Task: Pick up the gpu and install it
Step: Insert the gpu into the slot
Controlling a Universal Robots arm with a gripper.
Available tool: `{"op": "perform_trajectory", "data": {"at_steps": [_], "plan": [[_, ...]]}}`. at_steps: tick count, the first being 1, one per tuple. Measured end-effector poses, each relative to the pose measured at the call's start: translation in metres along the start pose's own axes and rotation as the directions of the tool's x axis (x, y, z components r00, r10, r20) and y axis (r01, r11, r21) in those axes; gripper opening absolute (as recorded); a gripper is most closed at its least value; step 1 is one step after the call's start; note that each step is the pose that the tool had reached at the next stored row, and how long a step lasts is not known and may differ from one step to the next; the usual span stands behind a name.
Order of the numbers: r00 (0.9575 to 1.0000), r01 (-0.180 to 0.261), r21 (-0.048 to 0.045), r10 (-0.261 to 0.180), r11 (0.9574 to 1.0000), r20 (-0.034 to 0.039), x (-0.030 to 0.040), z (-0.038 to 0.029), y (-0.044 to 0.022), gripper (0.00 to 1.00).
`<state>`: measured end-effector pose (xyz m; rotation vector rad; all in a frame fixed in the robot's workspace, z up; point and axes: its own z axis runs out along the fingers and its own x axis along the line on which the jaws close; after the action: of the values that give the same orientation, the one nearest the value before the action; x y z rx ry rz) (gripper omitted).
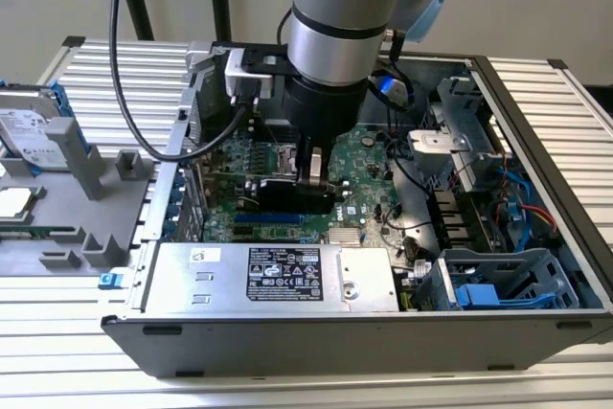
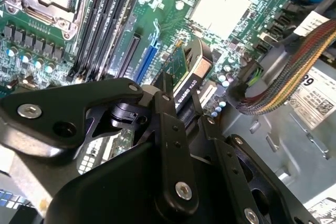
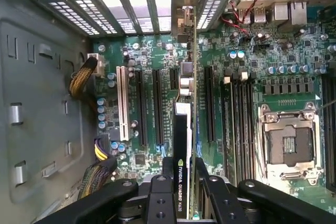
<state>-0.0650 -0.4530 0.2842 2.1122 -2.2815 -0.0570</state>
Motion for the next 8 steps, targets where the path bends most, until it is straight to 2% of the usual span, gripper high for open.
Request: {"op": "perform_trajectory", "data": {"at_steps": [8], "plan": [[1.0000, 0.000, -0.0002, 0.000, 1.0000, 0.0037, -0.0028, 0.0098, 0.0037, 0.00]]}}
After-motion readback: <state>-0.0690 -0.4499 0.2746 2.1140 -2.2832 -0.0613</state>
